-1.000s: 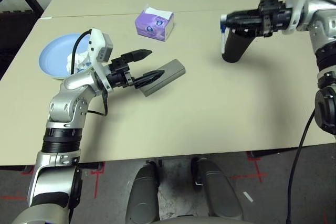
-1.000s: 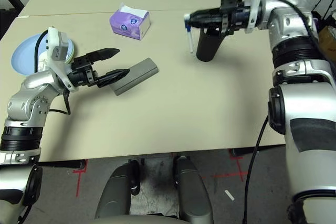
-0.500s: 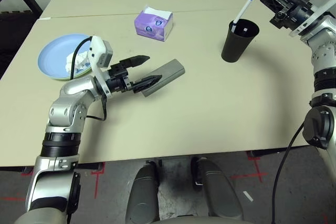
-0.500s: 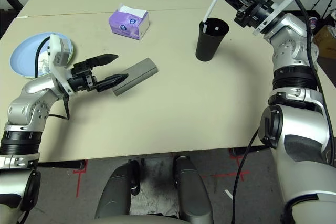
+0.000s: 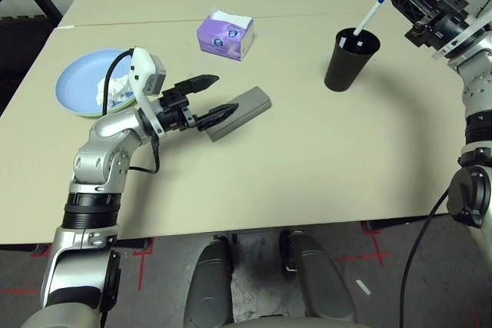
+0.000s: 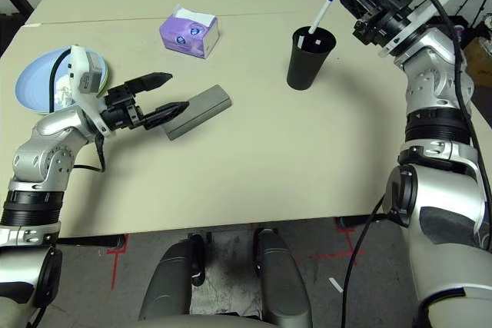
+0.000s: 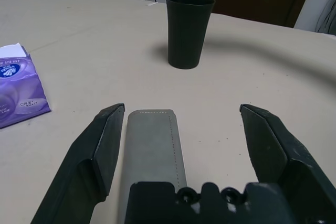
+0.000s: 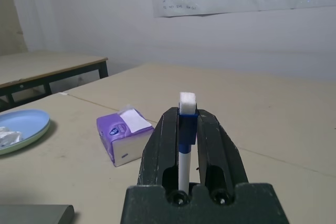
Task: Organize and tidy the items on the table.
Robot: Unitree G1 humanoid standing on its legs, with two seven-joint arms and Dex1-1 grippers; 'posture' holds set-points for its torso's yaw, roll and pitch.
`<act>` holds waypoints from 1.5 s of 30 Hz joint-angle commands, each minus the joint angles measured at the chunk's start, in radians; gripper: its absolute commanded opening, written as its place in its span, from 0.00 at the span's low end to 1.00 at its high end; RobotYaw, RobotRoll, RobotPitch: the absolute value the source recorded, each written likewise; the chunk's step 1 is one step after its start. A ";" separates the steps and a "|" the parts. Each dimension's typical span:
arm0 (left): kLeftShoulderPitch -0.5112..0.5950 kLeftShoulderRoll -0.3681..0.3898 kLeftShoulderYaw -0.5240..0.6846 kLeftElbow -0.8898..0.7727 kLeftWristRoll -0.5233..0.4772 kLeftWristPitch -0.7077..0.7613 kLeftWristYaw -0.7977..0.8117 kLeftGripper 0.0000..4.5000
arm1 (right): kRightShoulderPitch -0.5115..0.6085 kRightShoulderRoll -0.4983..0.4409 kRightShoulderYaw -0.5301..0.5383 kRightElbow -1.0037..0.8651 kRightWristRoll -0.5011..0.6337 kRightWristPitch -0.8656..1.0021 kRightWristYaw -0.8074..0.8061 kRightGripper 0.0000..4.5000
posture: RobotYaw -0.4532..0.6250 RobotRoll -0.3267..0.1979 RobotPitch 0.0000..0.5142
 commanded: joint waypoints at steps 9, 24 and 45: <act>0.006 0.013 -0.014 0.004 0.029 -0.003 -0.012 1.00 | 0.035 -0.007 0.050 -0.083 -0.018 0.042 -0.017 0.47 | 0.35 0.62 0.35; -0.011 0.002 0.005 0.038 0.055 -0.053 0.020 1.00 | 0.052 0.027 0.050 -0.226 0.042 0.138 -0.032 0.98 | 0.35 0.62 0.34; 0.149 -0.081 0.357 0.014 0.121 -0.216 0.638 1.00 | 0.339 0.121 -0.057 -0.156 -0.113 -0.231 -0.533 0.98 | 0.36 0.62 0.35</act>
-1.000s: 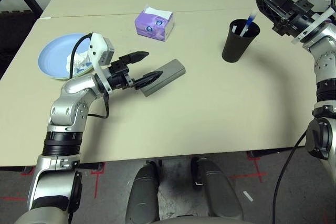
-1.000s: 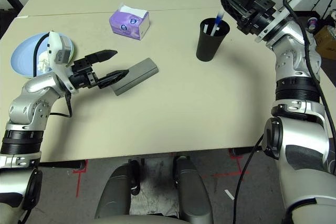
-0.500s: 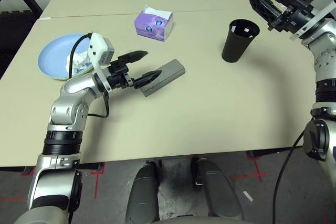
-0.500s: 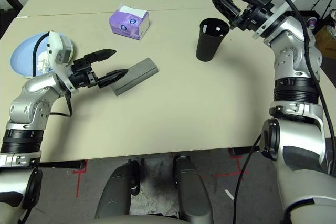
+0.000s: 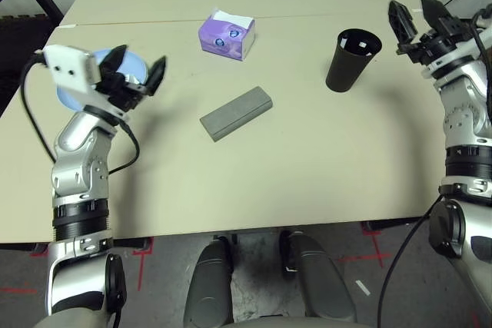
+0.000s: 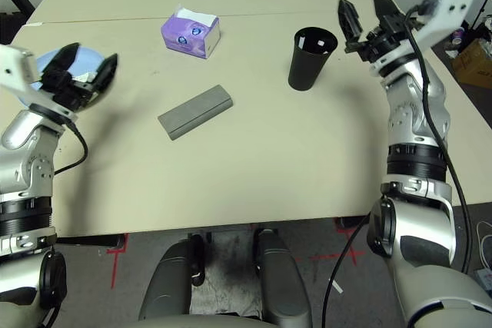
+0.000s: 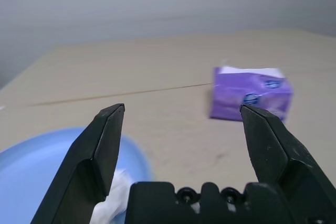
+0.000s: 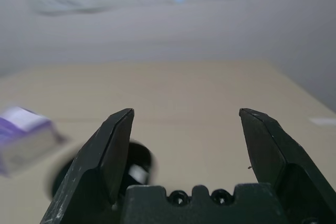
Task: Organize and tidy the items on the table.
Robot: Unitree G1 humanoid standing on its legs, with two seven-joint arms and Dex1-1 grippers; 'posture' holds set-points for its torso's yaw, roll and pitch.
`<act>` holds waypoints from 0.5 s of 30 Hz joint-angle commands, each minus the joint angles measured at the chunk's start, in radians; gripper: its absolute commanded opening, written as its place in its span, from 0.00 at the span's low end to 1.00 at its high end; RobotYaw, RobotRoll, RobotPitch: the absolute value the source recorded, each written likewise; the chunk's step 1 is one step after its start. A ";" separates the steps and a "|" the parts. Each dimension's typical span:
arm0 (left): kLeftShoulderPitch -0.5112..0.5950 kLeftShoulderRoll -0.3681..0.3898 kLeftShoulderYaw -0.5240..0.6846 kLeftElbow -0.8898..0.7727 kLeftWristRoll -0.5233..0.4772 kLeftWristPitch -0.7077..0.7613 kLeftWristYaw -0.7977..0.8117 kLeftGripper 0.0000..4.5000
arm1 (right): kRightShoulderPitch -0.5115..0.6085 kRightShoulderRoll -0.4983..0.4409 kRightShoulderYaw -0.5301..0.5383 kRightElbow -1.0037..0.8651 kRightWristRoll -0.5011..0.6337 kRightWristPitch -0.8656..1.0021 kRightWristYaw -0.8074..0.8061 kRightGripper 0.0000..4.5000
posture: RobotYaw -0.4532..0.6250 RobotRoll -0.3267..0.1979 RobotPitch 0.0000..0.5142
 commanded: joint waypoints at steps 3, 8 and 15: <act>0.033 -0.018 0.044 0.016 0.002 -0.036 0.065 1.00 | 0.067 0.015 -0.027 0.132 -0.024 -0.168 -0.021 0.98 | 0.36 0.62 0.35; 0.022 -0.012 0.035 0.095 0.041 -0.110 0.082 1.00 | 0.030 0.014 -0.019 0.268 -0.030 -0.219 -0.033 0.98 | 0.36 0.62 0.35; 0.041 -0.029 0.039 0.140 0.089 -0.177 0.169 1.00 | -0.003 -0.006 0.016 0.335 -0.052 -0.186 -0.016 0.98 | 0.36 0.62 0.34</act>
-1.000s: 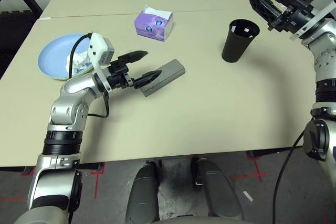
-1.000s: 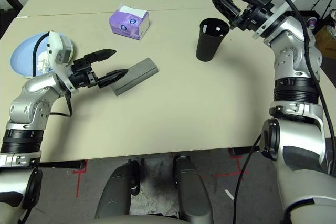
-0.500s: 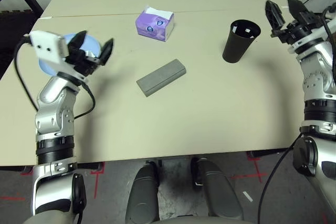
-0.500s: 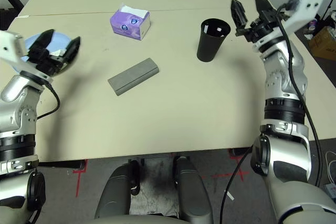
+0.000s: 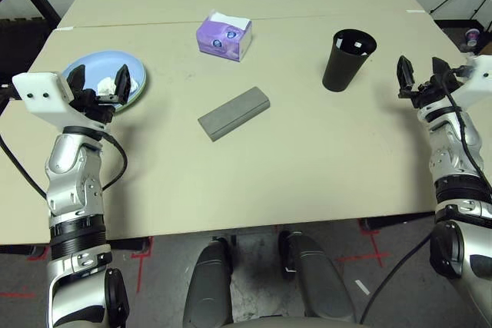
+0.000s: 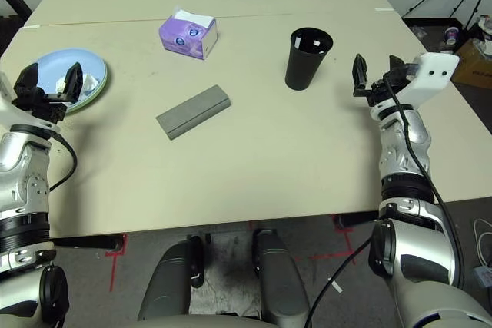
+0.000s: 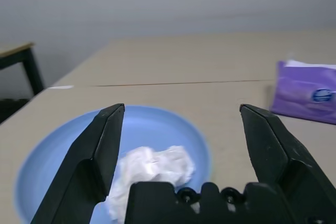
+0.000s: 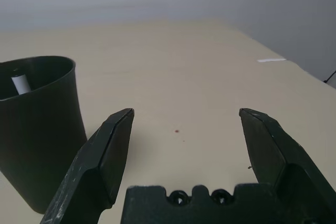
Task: Organize and tidy the items on the table.
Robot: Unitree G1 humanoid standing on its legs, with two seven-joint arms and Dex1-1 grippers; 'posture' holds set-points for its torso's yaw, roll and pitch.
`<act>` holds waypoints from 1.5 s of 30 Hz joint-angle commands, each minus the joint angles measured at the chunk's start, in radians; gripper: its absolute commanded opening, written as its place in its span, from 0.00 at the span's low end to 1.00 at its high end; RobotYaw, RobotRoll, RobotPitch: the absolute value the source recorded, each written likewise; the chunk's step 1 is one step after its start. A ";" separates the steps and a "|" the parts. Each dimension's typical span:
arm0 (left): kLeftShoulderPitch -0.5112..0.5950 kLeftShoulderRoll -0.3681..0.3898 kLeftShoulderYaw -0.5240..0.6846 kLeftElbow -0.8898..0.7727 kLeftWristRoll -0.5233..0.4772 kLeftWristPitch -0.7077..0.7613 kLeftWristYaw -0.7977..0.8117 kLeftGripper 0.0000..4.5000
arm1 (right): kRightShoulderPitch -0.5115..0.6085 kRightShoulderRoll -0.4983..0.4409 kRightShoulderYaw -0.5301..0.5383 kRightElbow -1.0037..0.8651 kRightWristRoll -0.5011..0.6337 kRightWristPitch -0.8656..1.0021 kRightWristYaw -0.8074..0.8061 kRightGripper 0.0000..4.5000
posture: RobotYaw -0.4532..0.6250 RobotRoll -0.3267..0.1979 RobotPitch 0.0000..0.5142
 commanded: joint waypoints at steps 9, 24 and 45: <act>0.077 -0.024 -0.001 0.012 0.011 -0.017 0.033 1.00 | -0.003 -0.008 0.021 0.016 -0.014 0.033 0.023 0.98 | 0.35 0.62 0.34; 0.075 -0.016 0.027 0.033 -0.061 0.047 0.002 1.00 | 0.022 0.005 0.010 -0.032 0.000 0.049 0.009 0.98 | 0.35 0.62 0.30; 0.051 -0.006 0.015 0.066 -0.059 0.044 -0.021 1.00 | 0.034 0.002 0.011 -0.047 -0.002 0.055 0.013 0.98 | 0.34 0.62 0.29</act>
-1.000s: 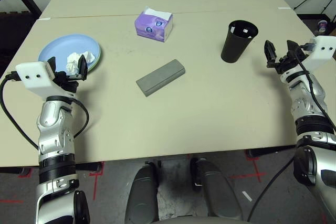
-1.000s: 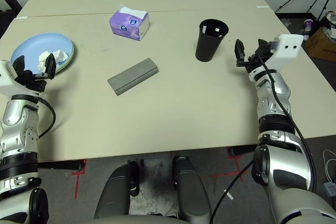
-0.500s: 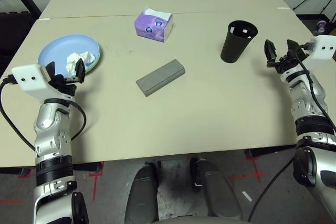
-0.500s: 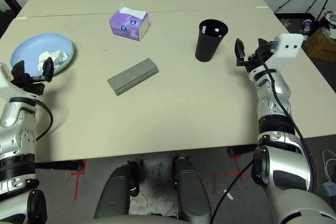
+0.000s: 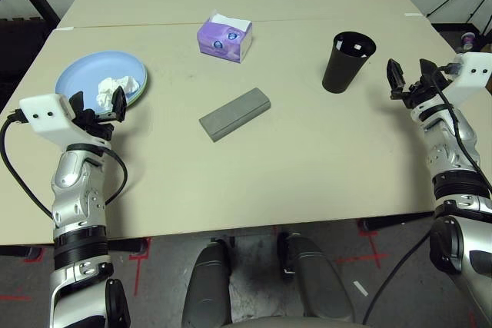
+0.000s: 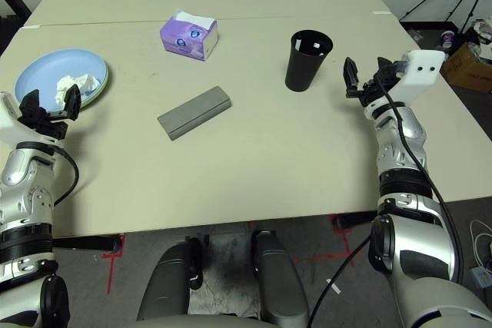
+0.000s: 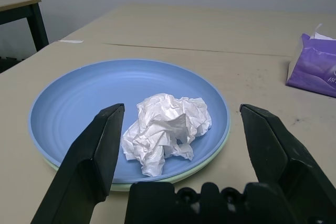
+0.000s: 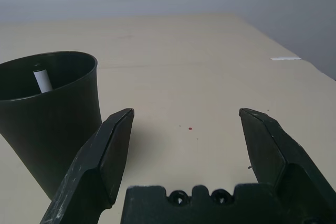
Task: Organize and tidy the items on the table.
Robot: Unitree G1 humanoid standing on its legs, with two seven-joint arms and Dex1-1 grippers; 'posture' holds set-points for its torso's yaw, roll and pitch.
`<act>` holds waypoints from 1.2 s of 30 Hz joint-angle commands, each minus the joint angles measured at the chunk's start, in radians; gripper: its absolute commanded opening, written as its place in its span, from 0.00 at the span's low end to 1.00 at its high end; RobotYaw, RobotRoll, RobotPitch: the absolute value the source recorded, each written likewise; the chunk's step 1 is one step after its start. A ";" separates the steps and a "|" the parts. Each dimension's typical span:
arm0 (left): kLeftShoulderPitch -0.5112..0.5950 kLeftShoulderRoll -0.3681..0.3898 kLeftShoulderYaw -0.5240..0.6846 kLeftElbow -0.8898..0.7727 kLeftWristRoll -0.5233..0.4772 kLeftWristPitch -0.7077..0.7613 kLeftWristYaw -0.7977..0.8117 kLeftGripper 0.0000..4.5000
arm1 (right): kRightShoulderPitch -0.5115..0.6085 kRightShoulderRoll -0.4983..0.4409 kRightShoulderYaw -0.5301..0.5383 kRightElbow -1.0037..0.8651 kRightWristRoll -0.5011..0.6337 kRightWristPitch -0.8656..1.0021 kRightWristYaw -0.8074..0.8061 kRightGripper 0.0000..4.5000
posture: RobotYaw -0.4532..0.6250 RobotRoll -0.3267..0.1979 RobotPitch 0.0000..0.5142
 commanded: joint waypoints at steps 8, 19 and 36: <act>-0.003 0.013 -0.003 0.029 0.005 0.002 -0.014 1.00 | 0.030 -0.003 -0.005 -0.030 0.006 0.015 -0.004 0.98 | 0.34 0.62 0.30; -0.002 0.012 -0.004 0.031 0.007 0.001 -0.015 1.00 | 0.035 -0.003 -0.003 -0.036 0.006 0.021 0.000 0.98 | 0.34 0.62 0.30; -0.002 0.008 -0.009 0.030 0.006 0.004 -0.018 1.00 | 0.045 -0.001 -0.004 -0.054 0.008 0.028 0.000 0.98 | 0.34 0.62 0.30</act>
